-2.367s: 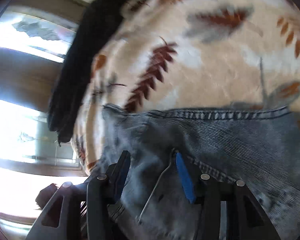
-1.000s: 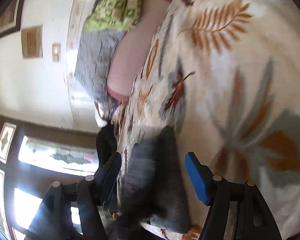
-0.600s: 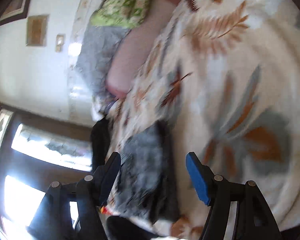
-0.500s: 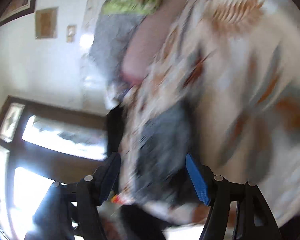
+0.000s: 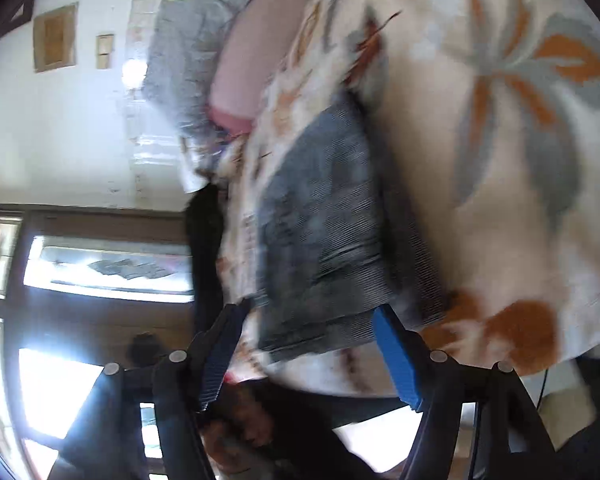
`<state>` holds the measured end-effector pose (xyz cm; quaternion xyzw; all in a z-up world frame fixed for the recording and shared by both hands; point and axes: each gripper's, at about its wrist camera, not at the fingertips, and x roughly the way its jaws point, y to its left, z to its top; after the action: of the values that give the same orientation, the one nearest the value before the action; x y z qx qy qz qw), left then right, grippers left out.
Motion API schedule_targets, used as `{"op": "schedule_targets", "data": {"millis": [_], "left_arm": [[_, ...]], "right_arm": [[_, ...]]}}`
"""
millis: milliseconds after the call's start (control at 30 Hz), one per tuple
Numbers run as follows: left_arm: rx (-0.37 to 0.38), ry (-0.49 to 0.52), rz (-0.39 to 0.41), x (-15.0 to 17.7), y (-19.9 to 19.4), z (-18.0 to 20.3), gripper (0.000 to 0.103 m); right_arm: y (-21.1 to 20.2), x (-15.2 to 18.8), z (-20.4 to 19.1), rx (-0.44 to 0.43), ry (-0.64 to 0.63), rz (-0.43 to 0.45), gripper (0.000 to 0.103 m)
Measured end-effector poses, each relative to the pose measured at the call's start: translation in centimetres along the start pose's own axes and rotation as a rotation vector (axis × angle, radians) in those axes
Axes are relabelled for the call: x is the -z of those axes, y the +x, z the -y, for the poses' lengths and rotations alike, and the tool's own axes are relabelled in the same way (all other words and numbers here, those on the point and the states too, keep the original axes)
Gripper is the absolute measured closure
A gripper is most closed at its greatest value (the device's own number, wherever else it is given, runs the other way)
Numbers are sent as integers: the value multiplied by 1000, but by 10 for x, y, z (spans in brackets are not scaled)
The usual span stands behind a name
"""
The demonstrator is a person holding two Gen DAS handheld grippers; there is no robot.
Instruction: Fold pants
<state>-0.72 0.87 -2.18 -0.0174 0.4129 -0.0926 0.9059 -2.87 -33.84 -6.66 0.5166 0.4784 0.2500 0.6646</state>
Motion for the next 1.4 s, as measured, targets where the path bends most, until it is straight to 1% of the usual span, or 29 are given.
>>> {"op": "schedule_targets", "data": {"millis": [33,67,100,167,267,300,333,367,433,467,500,600,667,700,767,800,833,867,900,967,1000,1067,1100,1133,1200,1267,1300,1367,1400], "left_arm": [[8,-8,-26,2,7,0,37],[9,-20,-33,2,14,0,37],[12,-33,-32,5,17,-2,36],[17,-54,-24,6,19,-6,31],[25,-66,-23,8,21,-9,28],[27,-77,-22,9,22,-10,27],[27,-82,-23,10,23,-11,26],[27,-84,-23,10,24,-11,26],[24,-86,-19,12,23,-11,26],[23,-86,-19,12,23,-11,26],[24,-86,-20,12,23,-11,26],[28,-89,-23,12,23,-14,24],[30,-93,-25,13,24,-14,23],[26,-91,-25,13,24,-13,23],[29,-83,-34,12,23,-12,22],[33,-80,-52,10,23,-11,22],[28,-80,-59,9,20,-10,22],[19,-79,-56,7,16,-10,22],[-8,-76,-43,4,10,-10,22],[-47,-72,-17,0,4,-9,22],[-59,-54,-18,0,7,-8,22],[-91,-19,-81,5,22,-4,21],[-98,-22,-81,8,25,-5,21],[-96,-33,-68,10,25,-7,19],[-91,-38,-74,9,25,-8,19],[-92,-36,-71,9,25,-8,19],[-94,-34,-69,10,25,-8,19],[-95,-34,-68,10,25,-7,19],[-93,-35,-69,10,25,-7,19]], "right_arm": [[7,2,-1,1,6,-10,31],[15,4,-1,5,11,-25,31],[24,5,2,19,26,-36,31],[38,4,12,51,64,-25,31],[36,-1,17,55,96,58,31],[32,-2,16,66,97,91,32],[30,-3,13,83,89,117,36],[31,-4,9,103,70,129,41],[33,-8,0,202,1,148,81],[35,-9,-1,220,-5,137,91],[36,-10,-4,239,-29,130,97],[28,2,-35,314,-169,170,98],[25,12,-48,393,-264,196,99],[29,14,-44,426,-273,187,99],[43,18,-19,518,-276,141,99],[47,20,-10,512,-264,139,99],[45,24,-12,517,-285,163,100],[45,26,-20,534,-307,172,100],[45,27,-22,539,-314,171,97],[47,26,-27,543,-327,153,96],[45,26,-28,538,-326,146,95],[38,26,-29,538,-313,142,91],[33,26,-32,544,-313,148,89],[21,29,-32,547,-316,163,89],[3,32,-51,567,-357,225,88],[-10,35,-71,547,-394,268,86],[-12,34,-86,521,-419,280,85],[-8,29,-103,471,-456,280,78],[-3,25,-109,446,-464,270,70]]}}
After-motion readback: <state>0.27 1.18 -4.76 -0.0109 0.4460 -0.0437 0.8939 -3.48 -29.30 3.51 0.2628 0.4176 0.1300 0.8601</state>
